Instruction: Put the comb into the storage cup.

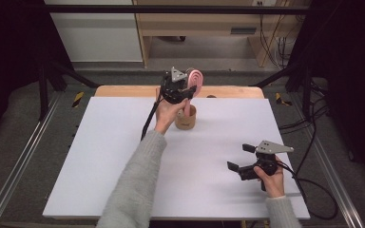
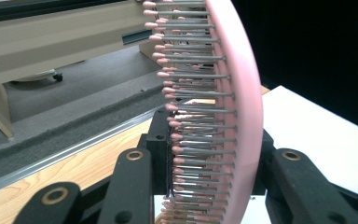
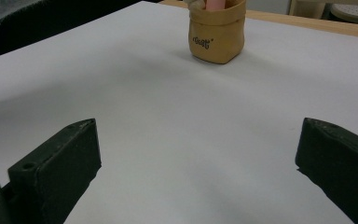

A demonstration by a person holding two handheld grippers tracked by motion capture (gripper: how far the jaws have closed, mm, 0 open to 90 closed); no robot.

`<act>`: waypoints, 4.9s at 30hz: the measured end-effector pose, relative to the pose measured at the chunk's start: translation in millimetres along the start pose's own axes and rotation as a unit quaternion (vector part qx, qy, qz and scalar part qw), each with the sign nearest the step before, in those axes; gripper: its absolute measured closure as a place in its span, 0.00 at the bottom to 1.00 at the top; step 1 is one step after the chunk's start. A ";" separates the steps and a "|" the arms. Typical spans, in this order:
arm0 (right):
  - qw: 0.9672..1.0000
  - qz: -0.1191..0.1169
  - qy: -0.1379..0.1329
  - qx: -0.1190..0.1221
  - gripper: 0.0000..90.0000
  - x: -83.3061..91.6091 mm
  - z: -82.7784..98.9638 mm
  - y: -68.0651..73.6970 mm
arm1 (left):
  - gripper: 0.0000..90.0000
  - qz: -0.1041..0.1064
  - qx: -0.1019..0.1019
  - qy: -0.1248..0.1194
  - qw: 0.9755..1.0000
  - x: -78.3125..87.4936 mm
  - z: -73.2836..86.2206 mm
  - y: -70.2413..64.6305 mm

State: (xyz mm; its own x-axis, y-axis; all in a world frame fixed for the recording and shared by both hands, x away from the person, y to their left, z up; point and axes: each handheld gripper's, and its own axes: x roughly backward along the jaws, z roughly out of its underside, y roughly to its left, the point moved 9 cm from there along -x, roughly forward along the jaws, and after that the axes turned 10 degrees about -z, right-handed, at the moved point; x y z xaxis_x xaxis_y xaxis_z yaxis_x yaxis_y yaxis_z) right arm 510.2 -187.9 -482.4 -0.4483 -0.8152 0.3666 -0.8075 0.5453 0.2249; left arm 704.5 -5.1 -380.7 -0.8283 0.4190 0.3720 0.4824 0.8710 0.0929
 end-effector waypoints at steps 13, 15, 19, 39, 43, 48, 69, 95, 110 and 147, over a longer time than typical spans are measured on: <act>1.000 0.000 0.000 0.002 0.00 -0.6 0.2 -0.4 | 0.70 0.006 -0.002 0.006 1.000 -2.4 12.6 -3.3; 1.000 0.000 -0.001 0.002 0.00 -0.8 0.2 -0.1 | 0.70 0.007 -0.006 0.006 1.000 -2.0 12.6 -4.7; 1.000 0.000 -0.001 0.001 0.00 -0.6 0.0 0.0 | 0.70 0.012 -0.018 0.005 1.000 -0.4 13.1 -10.0; 1.000 0.000 0.001 0.001 0.00 -1.5 0.6 0.3 | 0.66 0.029 -0.043 -0.029 0.998 9.3 20.1 -33.8; 1.000 0.000 0.001 0.000 0.00 -1.5 0.6 0.2 | 0.65 0.030 -0.044 -0.032 0.998 10.6 21.2 -35.4; 1.000 0.000 0.001 -0.001 0.00 -1.5 0.6 0.6 | 0.62 0.034 -0.042 -0.031 0.998 11.9 24.0 -38.0; 1.000 -0.001 0.002 0.000 0.01 -2.4 0.9 0.5 | 0.42 0.042 -0.055 -0.017 0.997 11.4 29.5 -42.3; 1.000 0.000 0.004 0.001 0.00 -3.0 1.4 0.3 | 0.15 0.081 -0.036 0.002 0.996 22.0 33.2 -52.4; 1.000 0.000 0.004 0.000 0.00 -3.8 1.6 0.4 | 0.03 0.079 0.003 -0.025 0.997 53.6 26.5 -34.9; 1.000 0.005 0.007 0.004 0.00 -5.1 2.8 -1.3 | 0.02 0.105 0.046 -0.011 0.993 128.9 87.9 17.7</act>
State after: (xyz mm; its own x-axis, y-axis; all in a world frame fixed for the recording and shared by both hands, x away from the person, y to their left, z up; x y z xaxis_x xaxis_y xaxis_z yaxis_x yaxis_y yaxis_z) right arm 512.5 -185.0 -487.1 -0.4511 -0.8069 0.3814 -0.8060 0.5518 0.2143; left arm 581.2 86.9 -412.2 -0.7187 0.5983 0.3542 0.6175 0.7834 -0.0703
